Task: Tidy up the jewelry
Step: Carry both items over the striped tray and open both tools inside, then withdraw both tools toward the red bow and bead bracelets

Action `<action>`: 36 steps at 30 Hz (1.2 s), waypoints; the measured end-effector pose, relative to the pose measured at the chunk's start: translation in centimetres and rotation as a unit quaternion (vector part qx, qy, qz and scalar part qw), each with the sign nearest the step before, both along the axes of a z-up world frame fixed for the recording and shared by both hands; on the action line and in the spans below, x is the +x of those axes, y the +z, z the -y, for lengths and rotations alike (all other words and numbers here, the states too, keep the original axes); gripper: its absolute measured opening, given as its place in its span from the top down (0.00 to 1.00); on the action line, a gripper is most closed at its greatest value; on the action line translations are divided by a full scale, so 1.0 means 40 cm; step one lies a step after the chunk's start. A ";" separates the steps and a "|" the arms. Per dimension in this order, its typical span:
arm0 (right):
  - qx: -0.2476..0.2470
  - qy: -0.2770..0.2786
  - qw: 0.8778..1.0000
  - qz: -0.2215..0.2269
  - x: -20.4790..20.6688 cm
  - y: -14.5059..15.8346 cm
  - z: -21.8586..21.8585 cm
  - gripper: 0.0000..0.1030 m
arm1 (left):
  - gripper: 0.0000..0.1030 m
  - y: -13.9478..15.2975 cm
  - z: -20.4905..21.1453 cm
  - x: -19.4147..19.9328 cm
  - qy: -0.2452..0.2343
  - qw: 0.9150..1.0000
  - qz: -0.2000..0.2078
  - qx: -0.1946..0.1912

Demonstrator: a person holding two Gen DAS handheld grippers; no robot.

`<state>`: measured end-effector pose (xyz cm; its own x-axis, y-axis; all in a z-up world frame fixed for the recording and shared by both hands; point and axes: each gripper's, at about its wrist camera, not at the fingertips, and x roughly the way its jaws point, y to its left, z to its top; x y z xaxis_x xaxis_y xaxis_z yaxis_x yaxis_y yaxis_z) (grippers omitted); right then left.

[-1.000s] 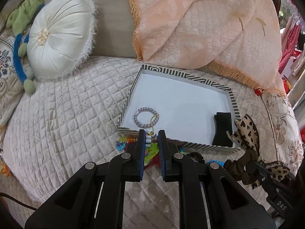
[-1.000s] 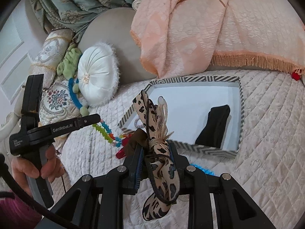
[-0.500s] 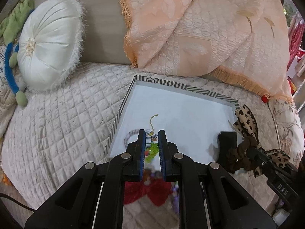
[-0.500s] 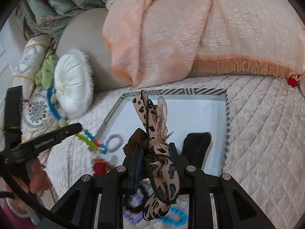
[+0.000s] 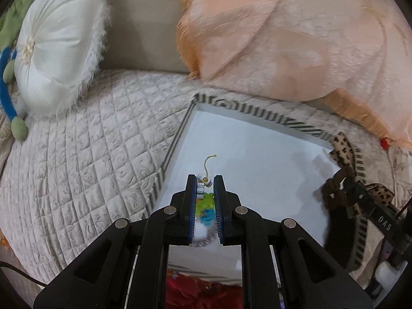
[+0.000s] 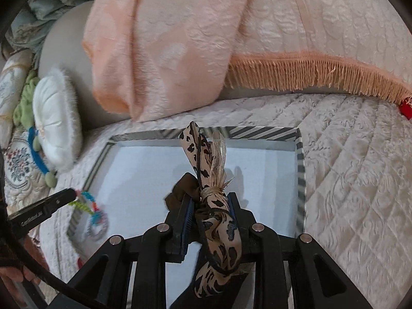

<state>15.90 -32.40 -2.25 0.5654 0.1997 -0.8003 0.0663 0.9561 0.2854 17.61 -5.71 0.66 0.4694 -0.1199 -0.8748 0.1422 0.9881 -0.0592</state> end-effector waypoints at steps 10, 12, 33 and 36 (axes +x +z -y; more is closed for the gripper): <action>-0.027 -0.027 0.999 0.008 -0.002 0.021 0.048 0.48 | 0.87 -0.057 -0.025 0.019 0.017 1.000 -0.011 0.010; -0.030 -0.024 0.999 0.015 -0.024 0.040 0.051 0.48 | 0.84 -0.055 -0.023 0.014 0.016 1.000 -0.012 0.012; -0.028 0.017 0.998 0.051 -0.267 0.141 -0.067 0.44 | 0.56 0.060 -0.050 -0.198 0.004 0.998 0.058 0.027; -0.026 0.018 0.998 0.052 -0.295 0.144 -0.085 0.43 | 0.56 0.068 -0.057 -0.231 0.001 0.998 0.064 0.028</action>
<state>4.10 -29.00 3.52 0.6397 0.1818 -0.7468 0.0031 0.9710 0.2391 8.37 -3.44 3.38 0.5772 -0.0706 -0.8136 0.1421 0.9897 0.0149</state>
